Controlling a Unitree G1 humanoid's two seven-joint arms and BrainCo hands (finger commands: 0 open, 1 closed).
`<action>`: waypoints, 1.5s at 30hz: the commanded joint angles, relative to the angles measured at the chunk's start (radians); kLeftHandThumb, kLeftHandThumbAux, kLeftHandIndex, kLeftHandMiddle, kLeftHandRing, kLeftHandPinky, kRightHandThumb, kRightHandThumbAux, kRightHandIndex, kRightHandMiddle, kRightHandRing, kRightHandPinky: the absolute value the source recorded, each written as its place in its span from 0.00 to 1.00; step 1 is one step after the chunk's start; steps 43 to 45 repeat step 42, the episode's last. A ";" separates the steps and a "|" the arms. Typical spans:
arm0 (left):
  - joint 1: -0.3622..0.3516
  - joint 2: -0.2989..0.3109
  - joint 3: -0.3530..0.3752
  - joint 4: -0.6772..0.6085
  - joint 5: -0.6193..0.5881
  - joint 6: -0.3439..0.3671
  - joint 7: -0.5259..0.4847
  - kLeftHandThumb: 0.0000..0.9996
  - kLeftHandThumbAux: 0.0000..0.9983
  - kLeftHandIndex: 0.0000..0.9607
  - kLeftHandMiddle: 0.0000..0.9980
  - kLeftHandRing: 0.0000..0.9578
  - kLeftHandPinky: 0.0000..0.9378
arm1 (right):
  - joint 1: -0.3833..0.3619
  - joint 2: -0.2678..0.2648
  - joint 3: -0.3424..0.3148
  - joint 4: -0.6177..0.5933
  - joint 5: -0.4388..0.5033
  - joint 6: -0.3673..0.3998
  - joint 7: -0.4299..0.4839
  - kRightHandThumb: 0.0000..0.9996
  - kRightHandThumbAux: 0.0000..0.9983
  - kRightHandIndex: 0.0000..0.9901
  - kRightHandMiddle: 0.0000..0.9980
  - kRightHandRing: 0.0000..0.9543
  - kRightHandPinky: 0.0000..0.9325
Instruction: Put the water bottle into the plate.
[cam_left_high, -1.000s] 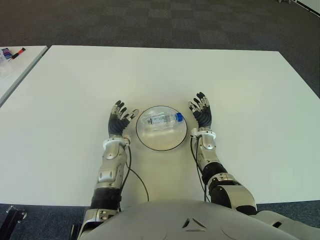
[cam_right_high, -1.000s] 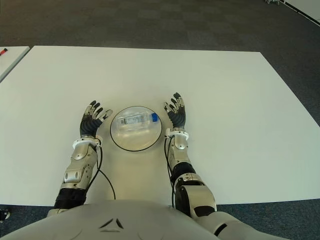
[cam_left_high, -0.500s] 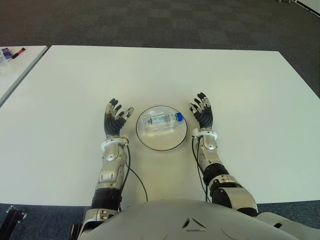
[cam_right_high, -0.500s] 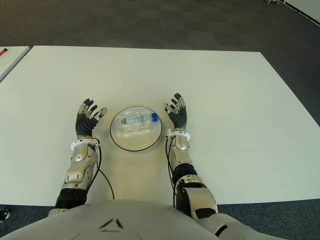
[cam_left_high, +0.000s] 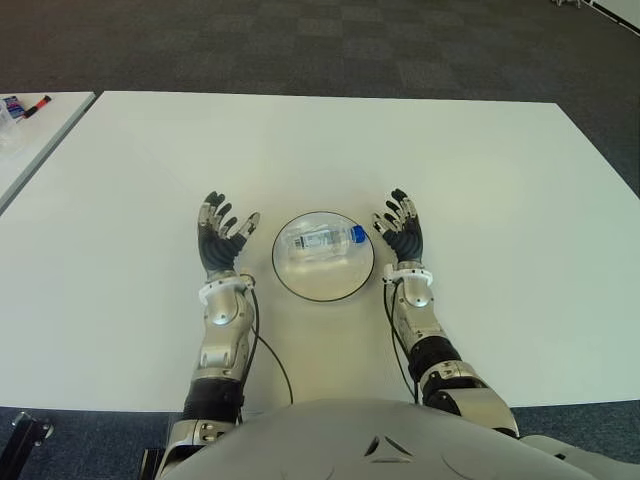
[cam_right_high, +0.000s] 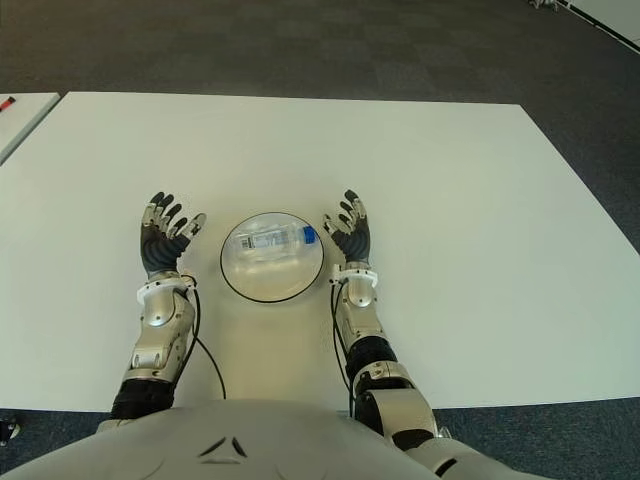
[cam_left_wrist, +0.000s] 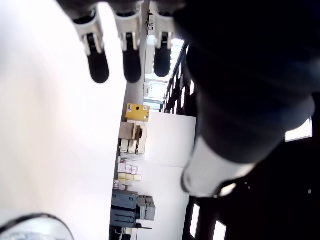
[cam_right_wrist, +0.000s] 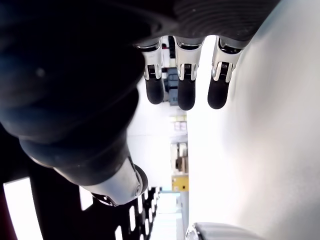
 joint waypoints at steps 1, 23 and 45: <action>0.024 -0.097 -0.026 -0.002 0.015 -0.024 0.015 0.11 0.96 0.14 0.19 0.19 0.22 | 0.061 -0.003 0.006 0.022 -0.012 0.066 -0.001 0.04 0.91 0.11 0.12 0.13 0.20; 0.039 -0.087 -0.037 -0.026 -0.017 -0.036 -0.010 0.10 0.98 0.14 0.18 0.18 0.22 | 0.082 -0.006 0.013 -0.016 -0.031 0.080 0.005 0.00 0.90 0.11 0.11 0.13 0.19; 0.048 -0.064 -0.040 -0.047 -0.036 -0.018 -0.038 0.14 0.96 0.14 0.21 0.21 0.24 | 0.083 0.009 0.019 -0.016 -0.029 0.088 0.006 0.01 0.89 0.10 0.11 0.13 0.19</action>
